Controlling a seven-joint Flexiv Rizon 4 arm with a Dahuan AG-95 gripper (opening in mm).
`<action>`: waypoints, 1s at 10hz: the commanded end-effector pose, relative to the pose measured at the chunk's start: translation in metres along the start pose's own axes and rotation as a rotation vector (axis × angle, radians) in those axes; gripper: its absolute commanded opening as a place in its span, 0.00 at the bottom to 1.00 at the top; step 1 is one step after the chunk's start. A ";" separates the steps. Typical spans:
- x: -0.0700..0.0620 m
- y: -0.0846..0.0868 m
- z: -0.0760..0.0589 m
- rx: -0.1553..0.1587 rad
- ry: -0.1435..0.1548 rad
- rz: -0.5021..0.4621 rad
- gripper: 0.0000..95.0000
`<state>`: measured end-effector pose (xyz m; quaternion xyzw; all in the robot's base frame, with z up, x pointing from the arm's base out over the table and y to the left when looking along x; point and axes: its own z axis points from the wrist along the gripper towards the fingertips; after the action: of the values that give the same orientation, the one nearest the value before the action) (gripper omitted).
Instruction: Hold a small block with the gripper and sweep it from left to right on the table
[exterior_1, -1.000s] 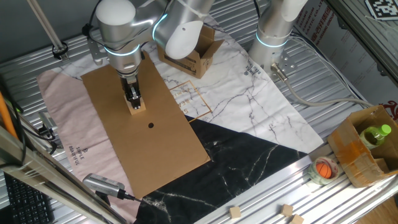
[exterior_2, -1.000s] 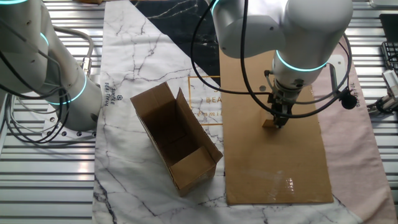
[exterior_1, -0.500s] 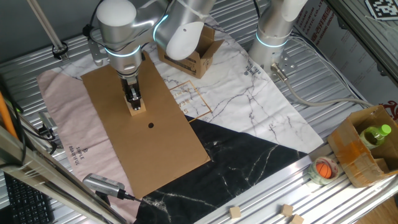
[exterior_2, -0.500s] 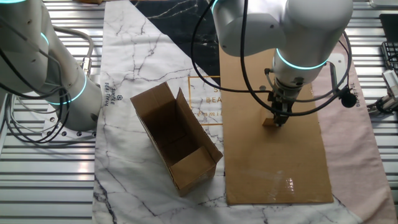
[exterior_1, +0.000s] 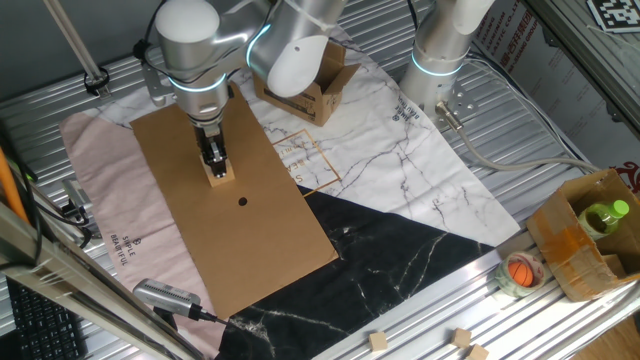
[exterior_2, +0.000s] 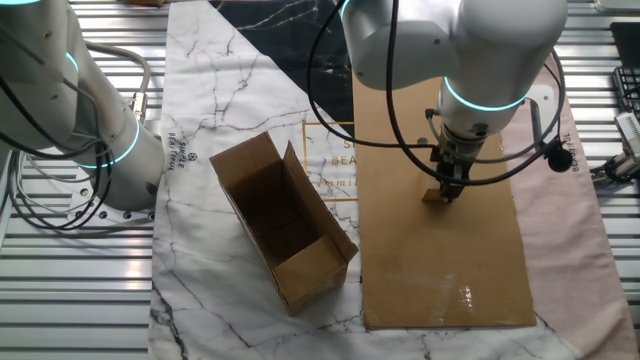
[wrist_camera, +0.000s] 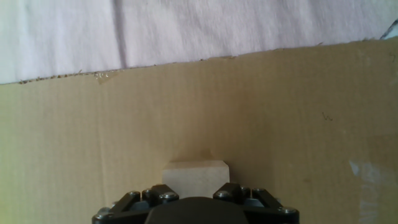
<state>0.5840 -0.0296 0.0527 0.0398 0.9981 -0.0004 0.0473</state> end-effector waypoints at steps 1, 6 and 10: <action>0.000 0.001 0.000 0.001 0.000 0.000 0.40; 0.001 0.005 0.000 0.000 -0.003 0.002 0.40; 0.001 0.008 0.000 0.001 -0.005 -0.002 0.40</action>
<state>0.5840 -0.0212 0.0527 0.0384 0.9980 -0.0005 0.0495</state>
